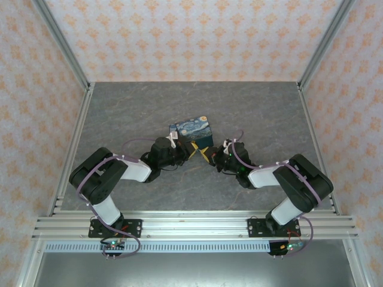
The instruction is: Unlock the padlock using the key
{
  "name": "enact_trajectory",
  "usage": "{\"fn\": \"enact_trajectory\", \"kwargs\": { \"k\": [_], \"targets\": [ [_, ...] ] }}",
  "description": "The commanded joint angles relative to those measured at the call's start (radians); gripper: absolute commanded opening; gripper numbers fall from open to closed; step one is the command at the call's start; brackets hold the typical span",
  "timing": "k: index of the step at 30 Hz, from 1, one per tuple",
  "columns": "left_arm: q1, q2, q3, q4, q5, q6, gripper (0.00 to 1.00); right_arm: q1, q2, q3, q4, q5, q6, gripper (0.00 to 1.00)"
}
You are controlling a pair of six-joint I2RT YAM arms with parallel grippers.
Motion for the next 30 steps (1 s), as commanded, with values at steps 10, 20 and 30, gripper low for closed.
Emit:
{"fn": "enact_trajectory", "kwargs": {
  "k": [10,20,30],
  "targets": [
    [-0.01,0.036,0.001,0.18,-0.017,-0.111,0.0,0.005,0.021,0.029,0.074,0.004,0.021,0.0],
    [-0.016,0.024,0.01,0.14,0.002,-0.082,0.0,0.002,0.024,0.038,0.063,0.003,-0.011,0.0],
    [-0.015,-0.01,0.001,0.124,0.017,-0.068,0.0,-0.049,0.036,0.055,0.077,-0.072,-0.058,0.0]
  ]
}}
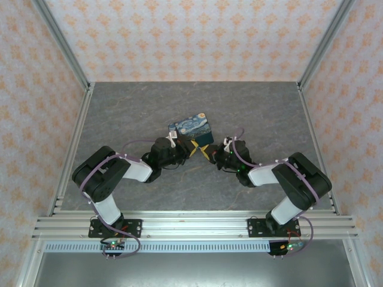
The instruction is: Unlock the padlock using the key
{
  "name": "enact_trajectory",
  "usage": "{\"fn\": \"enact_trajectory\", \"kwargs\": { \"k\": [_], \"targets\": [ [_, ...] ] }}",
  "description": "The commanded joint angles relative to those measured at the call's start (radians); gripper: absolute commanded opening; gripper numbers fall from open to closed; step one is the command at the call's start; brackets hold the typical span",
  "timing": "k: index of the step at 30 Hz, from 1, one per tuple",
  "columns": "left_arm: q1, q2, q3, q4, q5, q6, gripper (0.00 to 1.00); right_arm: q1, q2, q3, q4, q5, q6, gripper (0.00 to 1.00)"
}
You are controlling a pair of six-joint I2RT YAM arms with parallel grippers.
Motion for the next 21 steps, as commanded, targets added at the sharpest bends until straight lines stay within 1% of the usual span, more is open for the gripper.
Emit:
{"fn": "enact_trajectory", "kwargs": {
  "k": [1,11,21],
  "targets": [
    [-0.015,-0.044,0.002,0.044,0.04,0.016,0.0,-0.02,0.013,0.042,0.046,-0.044,-0.047,0.0],
    [-0.017,-0.054,0.0,0.082,0.034,-0.027,0.0,-0.036,0.048,0.045,0.093,-0.073,-0.033,0.0],
    [-0.018,-0.093,0.004,0.075,0.038,-0.031,0.0,-0.057,0.149,0.055,0.21,-0.131,-0.003,0.0]
  ]
}}
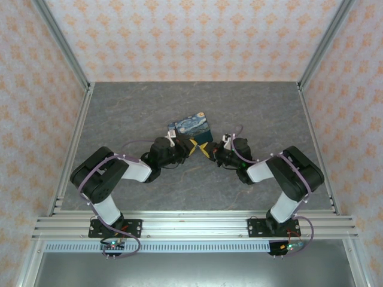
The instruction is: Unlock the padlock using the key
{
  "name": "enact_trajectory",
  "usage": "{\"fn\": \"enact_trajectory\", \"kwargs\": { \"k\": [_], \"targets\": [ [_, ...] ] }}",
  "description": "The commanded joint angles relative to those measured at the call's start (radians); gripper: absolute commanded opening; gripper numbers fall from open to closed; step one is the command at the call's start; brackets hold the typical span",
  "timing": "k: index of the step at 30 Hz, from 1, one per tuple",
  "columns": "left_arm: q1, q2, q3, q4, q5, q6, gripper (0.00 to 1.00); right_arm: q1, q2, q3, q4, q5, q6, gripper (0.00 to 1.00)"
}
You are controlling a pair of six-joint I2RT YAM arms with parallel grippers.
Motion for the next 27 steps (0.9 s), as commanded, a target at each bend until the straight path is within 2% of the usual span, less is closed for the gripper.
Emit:
{"fn": "enact_trajectory", "kwargs": {
  "k": [1,9,23,27],
  "targets": [
    [-0.02,-0.073,0.004,0.081,0.063,-0.007,0.0,-0.008,0.052,0.033,0.078,-0.009,0.01,0.0],
    [-0.019,-0.083,0.003,0.061,0.065,0.007,0.0,-0.012,0.09,0.032,0.124,-0.011,0.024,0.0],
    [-0.052,-0.021,0.04,0.004,0.1,0.041,0.0,-0.012,0.113,0.106,0.074,-0.048,0.027,0.0],
    [-0.049,-0.016,0.021,-0.053,0.043,0.065,0.0,-0.011,0.113,0.104,0.058,-0.048,0.019,0.0]
  ]
}}
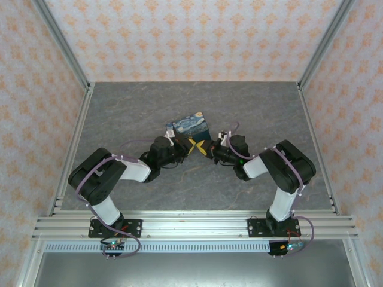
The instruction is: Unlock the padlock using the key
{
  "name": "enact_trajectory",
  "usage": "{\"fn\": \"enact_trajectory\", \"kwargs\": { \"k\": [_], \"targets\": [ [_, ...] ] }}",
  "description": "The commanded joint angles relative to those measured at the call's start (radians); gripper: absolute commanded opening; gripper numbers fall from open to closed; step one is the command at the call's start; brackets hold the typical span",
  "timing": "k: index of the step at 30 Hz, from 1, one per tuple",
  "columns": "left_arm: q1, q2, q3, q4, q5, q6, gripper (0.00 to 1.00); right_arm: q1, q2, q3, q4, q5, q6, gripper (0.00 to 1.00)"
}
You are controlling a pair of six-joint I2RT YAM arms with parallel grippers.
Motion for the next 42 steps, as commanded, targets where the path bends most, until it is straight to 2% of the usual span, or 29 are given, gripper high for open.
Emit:
{"fn": "enact_trajectory", "kwargs": {
  "k": [1,9,13,16,20,24,27,31,38,42],
  "targets": [
    [-0.046,0.003,0.015,-0.01,0.073,0.047,0.0,-0.003,0.01,0.033,-0.01,0.033,-0.015,0.04],
    [-0.021,-0.002,-0.008,-0.057,-0.01,0.073,0.0,-0.014,-0.059,-0.009,-0.084,0.05,-0.063,0.41],
    [-0.011,-0.002,-0.002,-0.078,-0.015,0.094,0.0,-0.019,-0.1,-0.032,-0.149,0.051,-0.1,0.56],
    [-0.004,0.008,0.009,-0.096,-0.006,0.113,0.0,-0.025,-0.14,-0.054,-0.204,0.052,-0.126,0.63],
    [0.004,0.025,0.021,-0.107,0.016,0.132,0.0,-0.033,-0.227,-0.073,-0.351,0.058,-0.203,0.66],
    [0.01,0.033,0.031,-0.122,0.048,0.147,0.0,-0.033,-0.357,-0.037,-0.646,0.089,-0.38,0.67],
    [0.015,0.032,0.047,-0.156,0.073,0.16,0.0,-0.026,-0.447,0.016,-0.901,0.175,-0.571,0.67],
    [0.015,0.032,0.069,-0.183,0.108,0.171,0.0,0.011,-0.498,0.067,-1.073,0.305,-0.737,0.65],
    [0.015,0.015,0.128,-0.302,0.16,0.2,0.0,0.141,-0.496,0.087,-1.086,0.516,-0.933,0.58],
    [0.015,0.004,0.154,-0.362,0.184,0.215,0.0,0.182,-0.504,0.084,-1.067,0.588,-1.023,0.52]
  ]
}}
